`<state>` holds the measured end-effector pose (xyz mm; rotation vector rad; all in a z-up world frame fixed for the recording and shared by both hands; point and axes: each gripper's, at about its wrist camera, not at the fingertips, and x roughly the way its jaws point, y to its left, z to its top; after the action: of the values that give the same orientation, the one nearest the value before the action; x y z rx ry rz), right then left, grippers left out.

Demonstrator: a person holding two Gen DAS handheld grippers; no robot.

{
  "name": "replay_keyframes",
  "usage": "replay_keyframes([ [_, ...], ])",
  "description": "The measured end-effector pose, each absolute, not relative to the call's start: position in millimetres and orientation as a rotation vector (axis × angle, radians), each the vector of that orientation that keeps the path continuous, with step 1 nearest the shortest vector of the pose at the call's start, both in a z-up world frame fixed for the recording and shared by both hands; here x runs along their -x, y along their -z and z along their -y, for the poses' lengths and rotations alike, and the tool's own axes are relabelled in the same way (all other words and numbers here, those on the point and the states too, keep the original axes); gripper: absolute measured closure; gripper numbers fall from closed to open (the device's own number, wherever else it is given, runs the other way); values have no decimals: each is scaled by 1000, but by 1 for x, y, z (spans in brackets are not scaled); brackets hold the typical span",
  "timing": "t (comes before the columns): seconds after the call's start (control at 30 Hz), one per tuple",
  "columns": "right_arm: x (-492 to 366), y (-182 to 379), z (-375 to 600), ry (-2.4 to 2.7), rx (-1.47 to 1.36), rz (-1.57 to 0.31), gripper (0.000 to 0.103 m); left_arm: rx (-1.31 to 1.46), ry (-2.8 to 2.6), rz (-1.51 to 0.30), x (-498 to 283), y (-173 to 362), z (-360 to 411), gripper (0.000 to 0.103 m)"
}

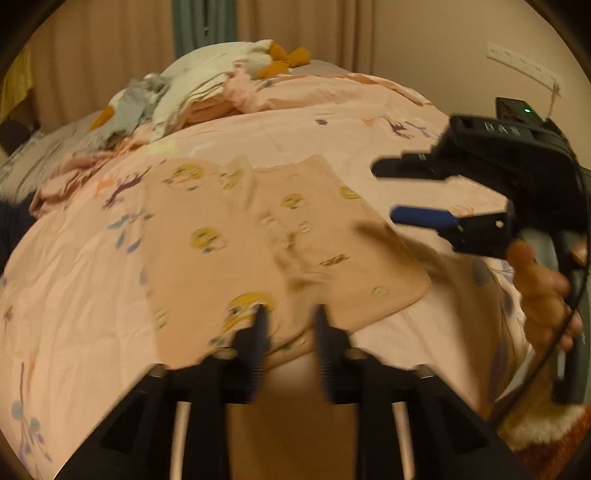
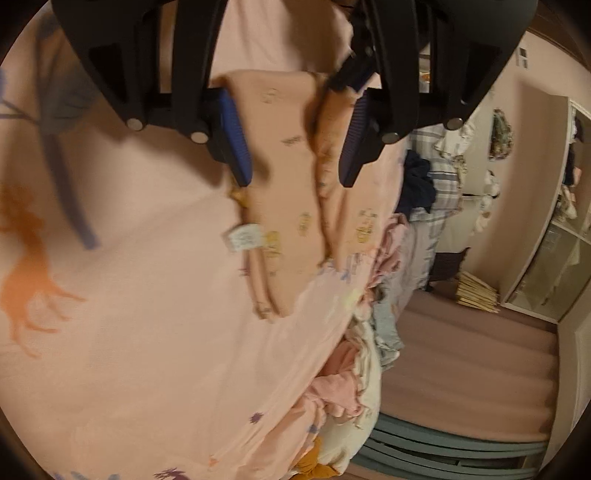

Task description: Fold small clothes

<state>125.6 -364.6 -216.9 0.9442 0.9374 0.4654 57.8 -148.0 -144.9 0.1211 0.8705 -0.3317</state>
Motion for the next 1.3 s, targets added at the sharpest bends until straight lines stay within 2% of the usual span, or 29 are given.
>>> replay_keyframes([
  [0.03,-130,214,359,-494,-936,-940,52,-111,304,-858,-56,143,140,51],
  [0.07,-132,211,352,-511,-923,-946,51,-107,283,-843,-55,141,138,50],
  [0.17,-142,207,324,-539,-837,-999,47,-94,217,-829,-57,142,122,50],
  [0.37,-170,236,281,-582,-829,-1145,46,32,249,-969,-68,168,96,50],
  [0.57,-182,249,269,-600,-882,-1118,47,52,271,-1017,-73,180,98,50],
  [0.63,-181,247,264,-606,-878,-1105,54,45,277,-1012,-75,179,100,50],
  [0.73,-181,253,256,-638,-873,-1115,82,55,273,-1014,-75,179,100,49],
  [0.77,-181,256,253,-637,-868,-1119,87,55,272,-1013,-76,180,99,49],
  [0.97,-177,244,266,-616,-887,-1039,91,65,262,-1010,-67,180,95,49],
  [1.3,-159,197,307,-567,-822,-889,92,86,128,-976,-77,182,100,49],
])
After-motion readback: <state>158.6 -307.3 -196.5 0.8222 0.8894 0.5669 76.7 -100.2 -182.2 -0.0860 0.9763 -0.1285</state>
